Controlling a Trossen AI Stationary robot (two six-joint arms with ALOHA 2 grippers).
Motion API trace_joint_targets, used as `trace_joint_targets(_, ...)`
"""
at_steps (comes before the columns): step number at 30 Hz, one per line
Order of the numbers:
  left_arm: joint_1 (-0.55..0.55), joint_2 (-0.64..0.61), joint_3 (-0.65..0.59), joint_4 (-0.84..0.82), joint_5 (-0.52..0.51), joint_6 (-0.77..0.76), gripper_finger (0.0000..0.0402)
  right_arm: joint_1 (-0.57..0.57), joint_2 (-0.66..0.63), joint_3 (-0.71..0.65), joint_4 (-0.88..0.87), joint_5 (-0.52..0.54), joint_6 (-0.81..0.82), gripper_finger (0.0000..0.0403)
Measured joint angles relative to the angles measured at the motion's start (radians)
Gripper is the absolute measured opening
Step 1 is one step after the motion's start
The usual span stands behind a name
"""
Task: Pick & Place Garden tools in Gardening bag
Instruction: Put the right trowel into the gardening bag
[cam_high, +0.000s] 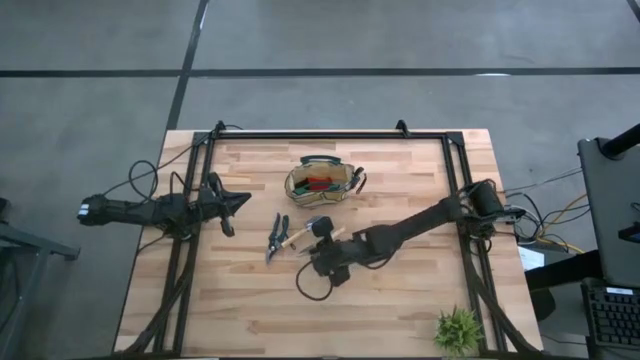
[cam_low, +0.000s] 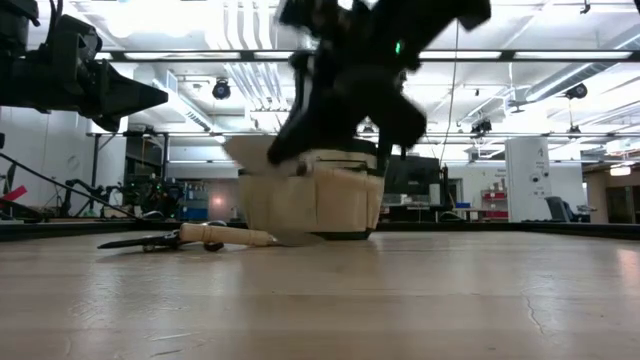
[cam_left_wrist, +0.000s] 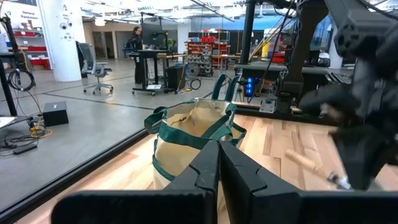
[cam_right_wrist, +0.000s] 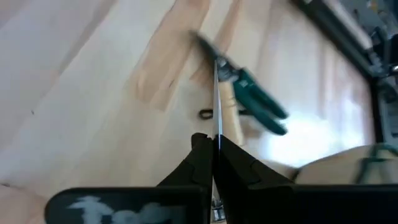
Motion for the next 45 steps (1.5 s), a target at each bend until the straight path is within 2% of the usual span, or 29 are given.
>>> trace_joint_targets(7, 0.000, 0.000, 0.000, 0.000, 0.000, 0.000, 0.0018, -0.012, -0.120, -0.017, 0.012, -0.047, 0.012, 0.0008)
trace_joint_targets(12, 0.000, 0.000, 0.000, 0.000, 0.000, 0.000, 0.0017, -0.040, -0.195, -0.061, 0.088, -0.095, 0.006, 0.0008)
trace_joint_targets(18, 0.000, 0.000, 0.000, 0.000, 0.000, 0.000, 0.0018, -0.113, -0.293, -0.190, 0.273, -0.203, 0.012, 0.0008)
trace_joint_targets(24, 0.000, 0.000, 0.000, 0.000, 0.000, 0.000, 0.0016, -0.182, -0.370, -0.358, 0.529, -0.257, 0.000, 0.0008)
trace_joint_targets(33, 0.000, 0.000, 0.000, 0.000, 0.000, 0.000, 0.0017, -0.272, -0.368, -0.532, 0.920, -0.242, 0.042, 0.0008)
trace_joint_targets(40, 0.000, 0.000, 0.000, 0.000, 0.000, 0.000, 0.0018, -0.303, -0.310, -0.550, 1.028, -0.239, 0.085, 0.0008)
trace_joint_targets(45, 0.000, 0.000, 0.000, 0.000, 0.000, 0.000, 0.0017, -0.314, -0.294, -0.558, 1.020, -0.147, 0.092, 0.0008)
